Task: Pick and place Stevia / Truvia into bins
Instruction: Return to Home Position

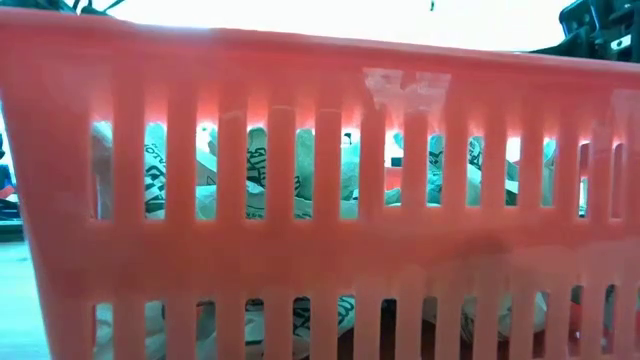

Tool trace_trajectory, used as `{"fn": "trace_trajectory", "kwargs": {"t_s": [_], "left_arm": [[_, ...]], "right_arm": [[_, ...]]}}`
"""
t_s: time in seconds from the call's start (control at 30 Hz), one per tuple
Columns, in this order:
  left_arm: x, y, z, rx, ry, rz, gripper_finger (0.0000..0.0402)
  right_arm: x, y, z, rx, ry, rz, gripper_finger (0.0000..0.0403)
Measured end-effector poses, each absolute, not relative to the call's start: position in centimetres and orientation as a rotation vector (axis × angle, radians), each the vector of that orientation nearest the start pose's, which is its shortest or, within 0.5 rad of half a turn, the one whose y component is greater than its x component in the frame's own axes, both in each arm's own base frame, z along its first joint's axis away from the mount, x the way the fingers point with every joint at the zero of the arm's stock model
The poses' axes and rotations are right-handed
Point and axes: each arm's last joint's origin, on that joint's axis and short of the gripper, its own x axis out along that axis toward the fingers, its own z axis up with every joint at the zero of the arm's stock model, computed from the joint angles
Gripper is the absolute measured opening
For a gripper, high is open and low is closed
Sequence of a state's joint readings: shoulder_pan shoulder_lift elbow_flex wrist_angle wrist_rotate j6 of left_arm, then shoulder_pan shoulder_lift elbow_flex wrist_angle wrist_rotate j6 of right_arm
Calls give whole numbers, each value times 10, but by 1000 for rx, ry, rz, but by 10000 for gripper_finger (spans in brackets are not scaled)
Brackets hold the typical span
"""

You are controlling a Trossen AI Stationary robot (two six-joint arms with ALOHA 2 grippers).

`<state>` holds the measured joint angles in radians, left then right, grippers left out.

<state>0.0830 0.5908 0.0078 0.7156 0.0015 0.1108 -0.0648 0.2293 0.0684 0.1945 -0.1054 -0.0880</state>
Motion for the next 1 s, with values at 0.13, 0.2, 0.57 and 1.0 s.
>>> {"fn": "trace_trajectory", "kwargs": {"t_s": [0.13,0.2,0.57,1.0], "left_arm": [[134,11,177,119,-118,83,148],[134,11,177,125,-118,77,148],[127,8,183,178,-171,20,148],[104,5,192,216,-255,20,148]], "right_arm": [[109,-4,176,-102,-82,38,95],[108,-4,177,-104,-88,38,91],[102,-3,173,-104,-66,41,79],[97,-3,169,-99,-34,43,91]]}}
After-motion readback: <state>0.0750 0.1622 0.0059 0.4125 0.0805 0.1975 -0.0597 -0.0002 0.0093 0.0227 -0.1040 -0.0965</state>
